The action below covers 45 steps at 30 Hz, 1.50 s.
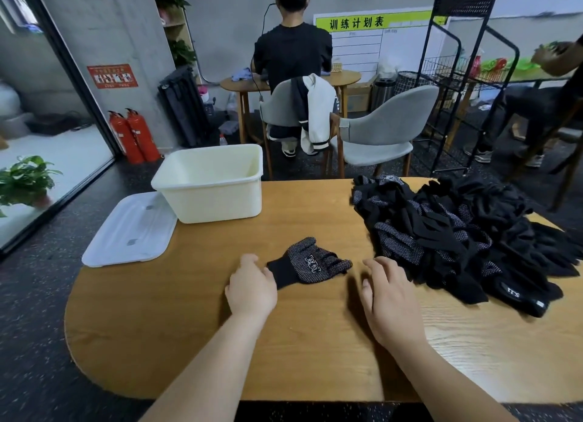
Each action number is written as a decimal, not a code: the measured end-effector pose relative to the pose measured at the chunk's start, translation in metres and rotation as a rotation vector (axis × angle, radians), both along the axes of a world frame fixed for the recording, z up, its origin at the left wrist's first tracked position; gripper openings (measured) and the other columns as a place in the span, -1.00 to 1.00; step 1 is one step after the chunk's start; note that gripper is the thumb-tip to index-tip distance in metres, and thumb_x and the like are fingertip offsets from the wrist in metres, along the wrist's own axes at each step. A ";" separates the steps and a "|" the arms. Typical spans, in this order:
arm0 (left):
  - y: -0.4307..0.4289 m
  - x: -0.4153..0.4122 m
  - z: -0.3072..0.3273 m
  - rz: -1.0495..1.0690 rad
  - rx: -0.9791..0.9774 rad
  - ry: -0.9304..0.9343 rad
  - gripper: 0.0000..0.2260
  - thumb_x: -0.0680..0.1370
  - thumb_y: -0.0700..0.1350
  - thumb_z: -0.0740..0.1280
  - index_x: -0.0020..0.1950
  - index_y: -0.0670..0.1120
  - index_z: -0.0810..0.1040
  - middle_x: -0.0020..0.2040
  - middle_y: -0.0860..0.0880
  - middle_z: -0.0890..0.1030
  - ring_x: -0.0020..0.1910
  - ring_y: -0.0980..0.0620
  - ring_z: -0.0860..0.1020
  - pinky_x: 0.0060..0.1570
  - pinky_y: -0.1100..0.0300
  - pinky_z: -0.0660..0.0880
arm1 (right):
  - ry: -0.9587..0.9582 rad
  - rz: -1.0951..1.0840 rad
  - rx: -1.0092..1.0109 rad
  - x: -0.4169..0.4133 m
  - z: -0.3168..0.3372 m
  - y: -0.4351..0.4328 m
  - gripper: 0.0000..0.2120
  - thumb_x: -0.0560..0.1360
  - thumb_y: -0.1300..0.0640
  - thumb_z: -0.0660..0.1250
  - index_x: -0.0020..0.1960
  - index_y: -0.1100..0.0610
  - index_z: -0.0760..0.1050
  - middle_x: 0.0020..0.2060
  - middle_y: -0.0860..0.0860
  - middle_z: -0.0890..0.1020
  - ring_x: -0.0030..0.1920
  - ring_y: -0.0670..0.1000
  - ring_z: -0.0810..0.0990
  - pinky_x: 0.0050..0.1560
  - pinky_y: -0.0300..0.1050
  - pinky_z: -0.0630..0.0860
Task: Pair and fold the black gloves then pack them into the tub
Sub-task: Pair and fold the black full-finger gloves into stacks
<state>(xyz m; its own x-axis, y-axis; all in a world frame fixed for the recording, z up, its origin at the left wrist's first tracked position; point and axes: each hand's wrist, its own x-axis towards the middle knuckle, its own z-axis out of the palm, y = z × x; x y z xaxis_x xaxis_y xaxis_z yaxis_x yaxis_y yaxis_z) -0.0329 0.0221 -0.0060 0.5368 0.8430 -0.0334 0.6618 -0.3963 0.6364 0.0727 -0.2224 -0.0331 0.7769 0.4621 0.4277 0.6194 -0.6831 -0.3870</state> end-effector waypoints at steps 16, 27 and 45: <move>-0.050 -0.027 -0.026 -0.939 0.603 -0.235 -0.75 0.67 0.10 0.31 0.23 -0.01 0.63 0.09 0.06 0.51 0.12 -0.03 0.49 0.12 0.01 0.45 | -0.125 0.162 -0.117 0.001 -0.002 0.001 -0.60 0.60 -0.03 0.21 0.39 0.02 0.54 0.36 -0.06 0.54 0.30 0.09 0.49 0.21 0.04 0.48; -0.050 -0.031 -0.029 -0.943 0.508 -0.180 -0.73 0.71 0.08 0.23 0.28 0.00 0.63 0.29 0.13 0.51 0.32 0.07 0.44 0.25 0.05 0.44 | -0.095 0.141 -0.209 0.002 -0.005 0.002 -0.58 0.66 -0.09 0.12 0.38 -0.01 0.58 0.42 -0.06 0.56 0.45 0.08 0.46 0.45 0.07 0.36; -0.051 -0.026 -0.019 -0.959 0.597 0.139 -0.45 0.75 0.30 -0.11 0.70 0.15 0.18 0.71 0.16 0.11 0.69 0.13 -0.10 0.67 -0.02 -0.11 | -0.184 -0.248 -0.152 0.002 0.003 0.001 -0.50 0.64 -0.02 0.17 0.48 0.20 0.48 0.64 0.19 0.22 0.66 0.24 0.12 0.63 0.24 0.09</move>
